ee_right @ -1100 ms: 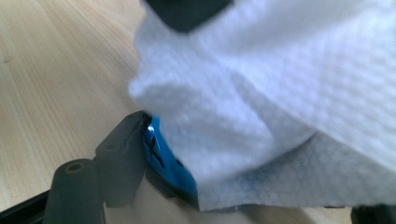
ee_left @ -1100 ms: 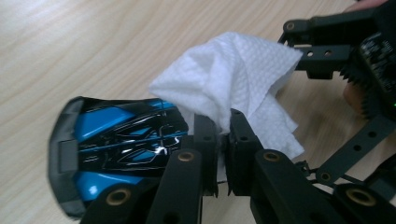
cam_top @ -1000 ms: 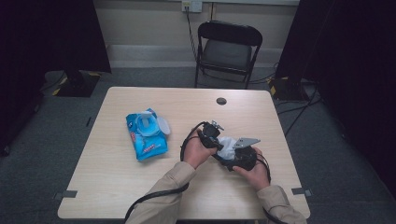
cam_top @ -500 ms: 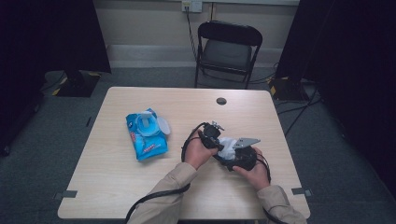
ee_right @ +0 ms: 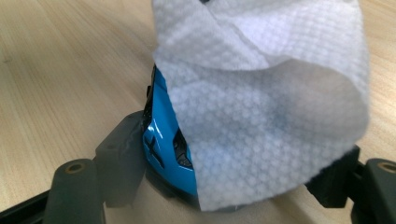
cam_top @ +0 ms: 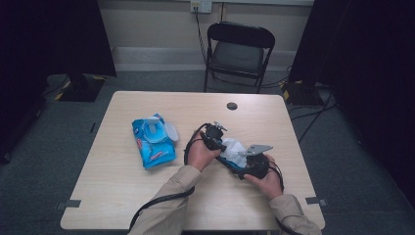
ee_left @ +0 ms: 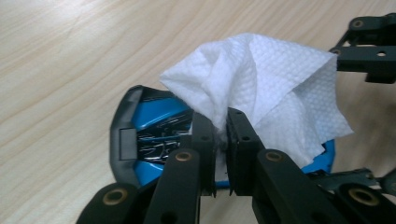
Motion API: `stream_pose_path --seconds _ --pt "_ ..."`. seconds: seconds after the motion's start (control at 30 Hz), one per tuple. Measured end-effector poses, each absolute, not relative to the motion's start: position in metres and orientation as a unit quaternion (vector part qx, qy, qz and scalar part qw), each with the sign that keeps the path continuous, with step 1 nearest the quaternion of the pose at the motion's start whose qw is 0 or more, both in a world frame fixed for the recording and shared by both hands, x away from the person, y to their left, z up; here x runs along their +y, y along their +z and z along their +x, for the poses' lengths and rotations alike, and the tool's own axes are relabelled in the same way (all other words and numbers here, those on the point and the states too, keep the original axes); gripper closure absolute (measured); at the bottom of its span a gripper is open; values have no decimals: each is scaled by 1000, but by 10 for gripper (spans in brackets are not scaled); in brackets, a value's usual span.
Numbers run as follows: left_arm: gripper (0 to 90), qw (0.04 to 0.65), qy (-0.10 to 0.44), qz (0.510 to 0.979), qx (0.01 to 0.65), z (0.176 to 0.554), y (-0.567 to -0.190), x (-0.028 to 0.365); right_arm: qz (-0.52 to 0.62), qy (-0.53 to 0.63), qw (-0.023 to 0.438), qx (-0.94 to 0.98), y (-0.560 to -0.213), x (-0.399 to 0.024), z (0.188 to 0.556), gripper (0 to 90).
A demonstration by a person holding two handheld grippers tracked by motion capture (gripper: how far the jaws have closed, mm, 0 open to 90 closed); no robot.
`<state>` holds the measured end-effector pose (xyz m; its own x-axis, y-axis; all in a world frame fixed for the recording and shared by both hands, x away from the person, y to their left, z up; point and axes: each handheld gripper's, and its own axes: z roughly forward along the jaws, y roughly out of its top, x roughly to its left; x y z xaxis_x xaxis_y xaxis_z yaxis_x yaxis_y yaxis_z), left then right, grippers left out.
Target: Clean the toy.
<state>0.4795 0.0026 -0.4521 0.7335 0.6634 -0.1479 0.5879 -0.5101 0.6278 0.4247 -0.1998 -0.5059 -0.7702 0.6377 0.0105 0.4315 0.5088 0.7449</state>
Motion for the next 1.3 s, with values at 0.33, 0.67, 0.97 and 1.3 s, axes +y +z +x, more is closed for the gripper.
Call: stream_pose_path --seconds 0.33,0.67,0.97,1.3 --pt "833 335 81 856 387 489 -453 17 311 385 134 858 -506 -200 425 254" --pt "831 326 99 847 408 501 -453 30 311 385 134 858 -506 -200 425 254" --pt "835 311 112 846 419 504 -452 42 311 385 134 858 -506 -200 425 254" --pt "843 327 110 834 432 497 -444 62 311 385 134 858 -506 -200 425 254"
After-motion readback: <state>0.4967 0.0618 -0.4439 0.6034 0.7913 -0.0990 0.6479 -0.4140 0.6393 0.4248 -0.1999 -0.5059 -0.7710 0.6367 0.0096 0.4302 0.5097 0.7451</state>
